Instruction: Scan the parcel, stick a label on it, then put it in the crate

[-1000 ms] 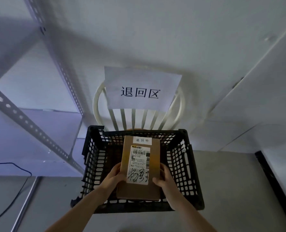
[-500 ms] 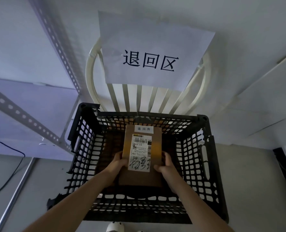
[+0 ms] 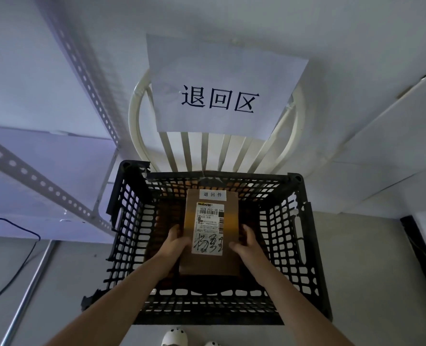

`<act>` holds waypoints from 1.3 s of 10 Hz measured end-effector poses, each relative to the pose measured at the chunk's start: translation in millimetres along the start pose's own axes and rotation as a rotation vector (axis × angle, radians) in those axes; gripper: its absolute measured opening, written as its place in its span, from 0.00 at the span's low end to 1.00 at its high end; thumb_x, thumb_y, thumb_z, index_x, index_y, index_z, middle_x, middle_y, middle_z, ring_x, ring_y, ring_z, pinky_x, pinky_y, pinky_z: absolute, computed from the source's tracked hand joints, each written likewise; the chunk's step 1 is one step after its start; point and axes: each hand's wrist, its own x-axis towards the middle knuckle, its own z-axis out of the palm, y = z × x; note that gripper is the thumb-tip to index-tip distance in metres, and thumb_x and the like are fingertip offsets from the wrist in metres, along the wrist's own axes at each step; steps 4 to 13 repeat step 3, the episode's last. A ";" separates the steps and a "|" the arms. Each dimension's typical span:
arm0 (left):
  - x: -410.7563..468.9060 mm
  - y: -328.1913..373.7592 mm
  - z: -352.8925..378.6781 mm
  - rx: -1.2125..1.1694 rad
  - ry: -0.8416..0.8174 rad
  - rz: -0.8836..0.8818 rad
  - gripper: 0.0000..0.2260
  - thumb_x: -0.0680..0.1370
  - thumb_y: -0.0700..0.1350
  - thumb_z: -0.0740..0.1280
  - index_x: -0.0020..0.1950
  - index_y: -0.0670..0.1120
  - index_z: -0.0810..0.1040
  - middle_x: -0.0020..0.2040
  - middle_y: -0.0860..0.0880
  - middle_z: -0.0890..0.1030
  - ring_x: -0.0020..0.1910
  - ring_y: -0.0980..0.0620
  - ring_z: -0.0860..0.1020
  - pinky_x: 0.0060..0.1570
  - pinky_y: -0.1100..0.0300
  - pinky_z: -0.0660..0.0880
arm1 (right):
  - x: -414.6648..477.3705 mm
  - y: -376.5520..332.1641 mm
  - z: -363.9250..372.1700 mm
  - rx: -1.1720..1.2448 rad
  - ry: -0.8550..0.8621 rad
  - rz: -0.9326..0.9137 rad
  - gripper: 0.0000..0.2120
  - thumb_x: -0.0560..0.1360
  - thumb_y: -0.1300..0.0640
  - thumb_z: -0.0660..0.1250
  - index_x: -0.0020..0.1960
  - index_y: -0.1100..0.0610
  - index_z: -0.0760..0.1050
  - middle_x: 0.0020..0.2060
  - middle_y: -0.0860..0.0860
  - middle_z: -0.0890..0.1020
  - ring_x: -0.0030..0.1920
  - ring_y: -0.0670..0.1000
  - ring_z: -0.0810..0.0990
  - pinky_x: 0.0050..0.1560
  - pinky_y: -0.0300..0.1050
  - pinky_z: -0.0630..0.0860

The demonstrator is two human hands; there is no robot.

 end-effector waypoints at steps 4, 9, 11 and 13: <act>-137.9 35.9 6.7 0.600 0.079 0.133 0.19 0.79 0.47 0.64 0.70 0.50 0.70 0.65 0.48 0.76 0.48 0.57 0.79 0.44 0.64 0.79 | -131.3 -45.2 3.3 -0.467 -0.003 -0.029 0.29 0.76 0.53 0.63 0.75 0.50 0.59 0.72 0.52 0.66 0.60 0.48 0.72 0.53 0.36 0.72; -137.9 35.9 6.7 0.600 0.079 0.133 0.19 0.79 0.47 0.64 0.70 0.50 0.70 0.65 0.48 0.76 0.48 0.57 0.79 0.44 0.64 0.79 | -131.3 -45.2 3.3 -0.467 -0.003 -0.029 0.29 0.76 0.53 0.63 0.75 0.50 0.59 0.72 0.52 0.66 0.60 0.48 0.72 0.53 0.36 0.72; -137.9 35.9 6.7 0.600 0.079 0.133 0.19 0.79 0.47 0.64 0.70 0.50 0.70 0.65 0.48 0.76 0.48 0.57 0.79 0.44 0.64 0.79 | -131.3 -45.2 3.3 -0.467 -0.003 -0.029 0.29 0.76 0.53 0.63 0.75 0.50 0.59 0.72 0.52 0.66 0.60 0.48 0.72 0.53 0.36 0.72; -137.9 35.9 6.7 0.600 0.079 0.133 0.19 0.79 0.47 0.64 0.70 0.50 0.70 0.65 0.48 0.76 0.48 0.57 0.79 0.44 0.64 0.79 | -131.3 -45.2 3.3 -0.467 -0.003 -0.029 0.29 0.76 0.53 0.63 0.75 0.50 0.59 0.72 0.52 0.66 0.60 0.48 0.72 0.53 0.36 0.72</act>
